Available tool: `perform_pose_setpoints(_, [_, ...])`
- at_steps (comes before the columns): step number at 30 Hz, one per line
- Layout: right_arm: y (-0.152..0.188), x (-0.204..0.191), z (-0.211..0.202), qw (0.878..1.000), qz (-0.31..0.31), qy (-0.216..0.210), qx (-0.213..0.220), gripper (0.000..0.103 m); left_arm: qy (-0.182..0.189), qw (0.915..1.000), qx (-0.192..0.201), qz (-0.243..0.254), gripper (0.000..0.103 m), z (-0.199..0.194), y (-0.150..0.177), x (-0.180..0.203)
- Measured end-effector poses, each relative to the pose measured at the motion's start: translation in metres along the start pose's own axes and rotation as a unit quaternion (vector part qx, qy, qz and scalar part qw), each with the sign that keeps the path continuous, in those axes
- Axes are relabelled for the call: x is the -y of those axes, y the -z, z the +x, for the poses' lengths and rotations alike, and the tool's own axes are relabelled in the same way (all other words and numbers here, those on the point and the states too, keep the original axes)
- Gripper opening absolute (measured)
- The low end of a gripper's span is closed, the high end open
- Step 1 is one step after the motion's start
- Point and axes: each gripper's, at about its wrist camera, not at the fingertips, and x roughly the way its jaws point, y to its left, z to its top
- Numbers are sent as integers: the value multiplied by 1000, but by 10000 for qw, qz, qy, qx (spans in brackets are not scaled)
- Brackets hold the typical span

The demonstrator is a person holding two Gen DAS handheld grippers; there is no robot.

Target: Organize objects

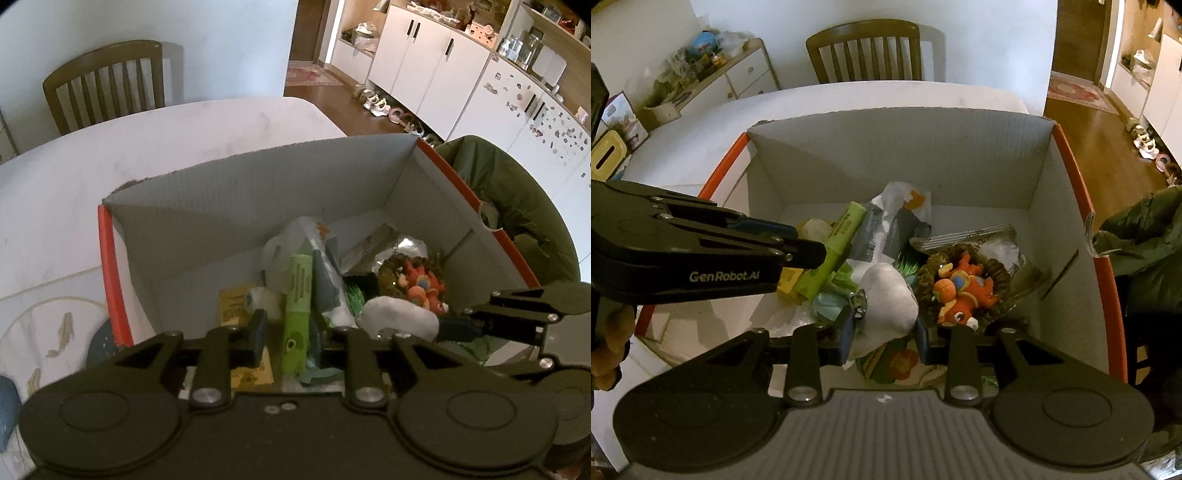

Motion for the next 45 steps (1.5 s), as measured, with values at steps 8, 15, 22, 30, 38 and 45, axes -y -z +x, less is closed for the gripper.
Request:
perform_pose_setpoints(8, [5,-4,-8,10000,-92,21,18,50,25,9999,150,-16,37,-14,6,1])
perform_pose_setpoints(15, [7,-7,-30,9997,15,-68,248,55,-19,9994,341,30,53,-33,10,1])
perform_pose_setpoints(22, [11,-12,-56,9979,116,51,628,59,37,9983,565,146,62,-56,13,2])
perform_pose_setpoints(30, [18,-28,-86,9935,25,261,1107,65,83,9949,949,341,74,-91,24,-4])
perform_pose_setpoints(38, [25,-38,-107,9885,383,330,1424,74,283,9913,1196,477,86,-118,32,-11])
perform_pose_setpoints(45, [36,-48,-123,9812,728,422,1735,84,338,9869,1459,599,90,-138,42,-24])
